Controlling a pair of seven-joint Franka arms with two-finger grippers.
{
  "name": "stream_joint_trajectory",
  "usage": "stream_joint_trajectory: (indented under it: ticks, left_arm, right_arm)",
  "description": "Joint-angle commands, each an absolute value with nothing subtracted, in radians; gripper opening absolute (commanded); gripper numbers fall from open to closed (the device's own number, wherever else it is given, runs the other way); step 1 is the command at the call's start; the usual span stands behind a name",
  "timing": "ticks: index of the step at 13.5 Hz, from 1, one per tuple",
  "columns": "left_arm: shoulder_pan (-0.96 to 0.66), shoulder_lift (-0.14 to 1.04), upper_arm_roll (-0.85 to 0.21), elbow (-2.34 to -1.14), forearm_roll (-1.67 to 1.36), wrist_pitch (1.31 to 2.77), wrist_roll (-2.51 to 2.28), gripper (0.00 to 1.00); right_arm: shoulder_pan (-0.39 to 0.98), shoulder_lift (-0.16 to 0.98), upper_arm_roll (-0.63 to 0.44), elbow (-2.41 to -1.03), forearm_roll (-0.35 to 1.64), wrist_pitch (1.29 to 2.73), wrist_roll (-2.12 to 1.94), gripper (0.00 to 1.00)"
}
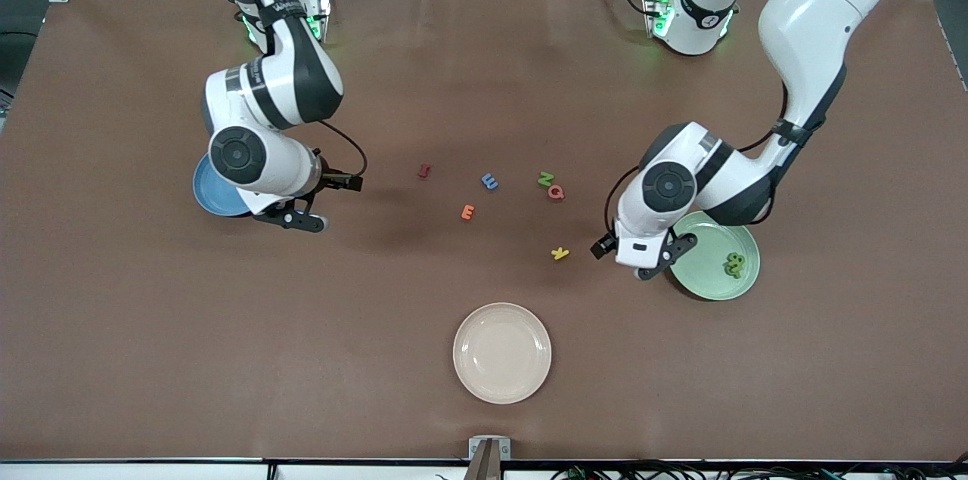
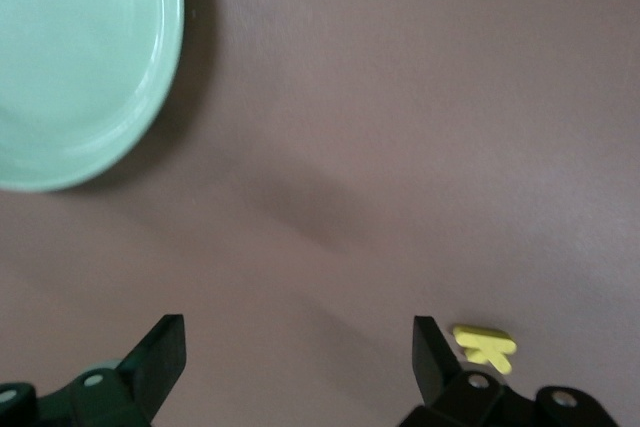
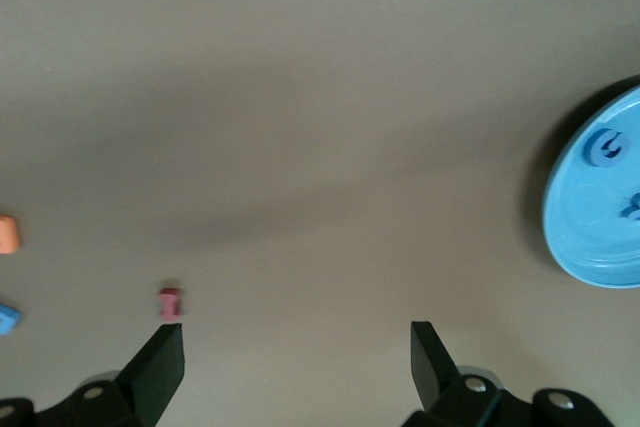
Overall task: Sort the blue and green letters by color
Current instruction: 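Move both grippers back over the remaining letters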
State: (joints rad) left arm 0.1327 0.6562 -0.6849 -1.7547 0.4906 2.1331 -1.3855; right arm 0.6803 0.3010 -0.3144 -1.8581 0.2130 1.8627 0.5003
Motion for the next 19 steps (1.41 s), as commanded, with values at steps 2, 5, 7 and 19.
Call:
stream_joint_trajectory:
  ticks: [2,5,7,19]
  left_arm:
    - [0.11,0.65,-0.687,-1.763,0.505,2.129,-1.509,1.0]
    - [0.069,0.658,-0.687,-1.763,0.503,2.15,-1.6,1.0]
    - [0.051,0.661,-0.687,-1.763,0.503,2.161,-1.643,1.0]
    - [-0.006,0.684,-0.686,-1.767,0.506,2.22,-1.821,1.0]
  right_arm:
    - [0.638,0.334,-0.327,-1.764,0.255,1.845,0.512,1.0]
    - [0.632,0.339,-0.33,-1.756,0.253,1.853,0.587,1.0]
    - [0.582,0.341,-0.333,-1.737,0.241,1.845,0.565,1.0]
    - [0.853,0.422,-0.322,-1.744,0.284,2.006,1.079,1.0]
